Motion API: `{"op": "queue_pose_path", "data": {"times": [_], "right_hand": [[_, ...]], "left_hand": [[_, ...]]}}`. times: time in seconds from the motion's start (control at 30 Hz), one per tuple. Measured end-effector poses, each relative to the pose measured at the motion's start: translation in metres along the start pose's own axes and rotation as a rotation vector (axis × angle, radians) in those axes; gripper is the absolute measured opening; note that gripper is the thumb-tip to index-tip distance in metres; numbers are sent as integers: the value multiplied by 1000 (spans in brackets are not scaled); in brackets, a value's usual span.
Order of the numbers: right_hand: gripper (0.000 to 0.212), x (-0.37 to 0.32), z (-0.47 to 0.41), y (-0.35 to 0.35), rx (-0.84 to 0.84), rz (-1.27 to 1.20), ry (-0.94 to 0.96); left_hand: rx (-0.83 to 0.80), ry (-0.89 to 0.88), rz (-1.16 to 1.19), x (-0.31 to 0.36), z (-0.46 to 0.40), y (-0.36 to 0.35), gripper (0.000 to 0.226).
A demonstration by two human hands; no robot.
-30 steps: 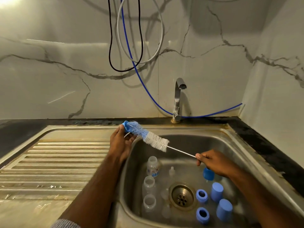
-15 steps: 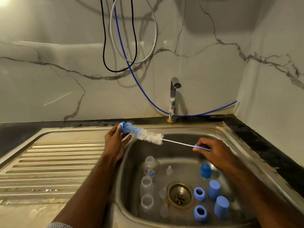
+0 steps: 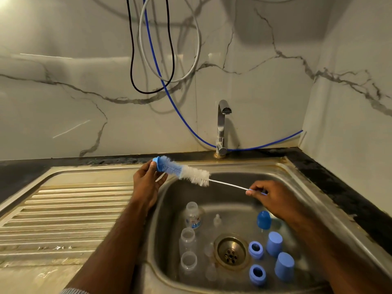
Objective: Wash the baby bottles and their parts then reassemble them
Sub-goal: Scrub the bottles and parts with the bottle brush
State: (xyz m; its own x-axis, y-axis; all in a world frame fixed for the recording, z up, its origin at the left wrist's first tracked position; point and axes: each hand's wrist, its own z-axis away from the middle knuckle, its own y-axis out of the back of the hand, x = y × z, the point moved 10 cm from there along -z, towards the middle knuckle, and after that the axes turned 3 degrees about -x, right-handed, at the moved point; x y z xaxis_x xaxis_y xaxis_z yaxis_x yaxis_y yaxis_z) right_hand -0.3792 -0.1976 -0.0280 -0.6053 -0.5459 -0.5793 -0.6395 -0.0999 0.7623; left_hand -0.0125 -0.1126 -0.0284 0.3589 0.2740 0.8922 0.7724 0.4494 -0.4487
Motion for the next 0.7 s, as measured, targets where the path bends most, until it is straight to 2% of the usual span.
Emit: {"op": "queue_pose_path", "data": {"times": [0.07, 0.17, 0.27, 0.37, 0.43, 0.57, 0.7], "right_hand": [[11, 6, -1, 0, 0, 89, -33], [28, 6, 1, -1, -18, 157, -43], [24, -4, 4, 1, -22, 127, -4], [18, -19, 6, 2, -37, -3, 71], [16, -22, 7, 0, -54, -120, 68], [34, -23, 8, -11, -130, -280, 0], [50, -11, 19, -39, -365, -425, -202]], "left_hand": [[-27, -24, -39, 0, 2, -7, 20], [-32, -6, -24, -4, 1, -9, 23], [-31, 45, 28, -8, 0, -6, 30], [-31, 50, 146, -6, 2, -6, 25], [-18, 49, 232, -4, 4, -7, 29], [-30, 41, 322, 0, 6, -11, 31], [-59, 41, 280, 0, 7, -14, 28]]}}
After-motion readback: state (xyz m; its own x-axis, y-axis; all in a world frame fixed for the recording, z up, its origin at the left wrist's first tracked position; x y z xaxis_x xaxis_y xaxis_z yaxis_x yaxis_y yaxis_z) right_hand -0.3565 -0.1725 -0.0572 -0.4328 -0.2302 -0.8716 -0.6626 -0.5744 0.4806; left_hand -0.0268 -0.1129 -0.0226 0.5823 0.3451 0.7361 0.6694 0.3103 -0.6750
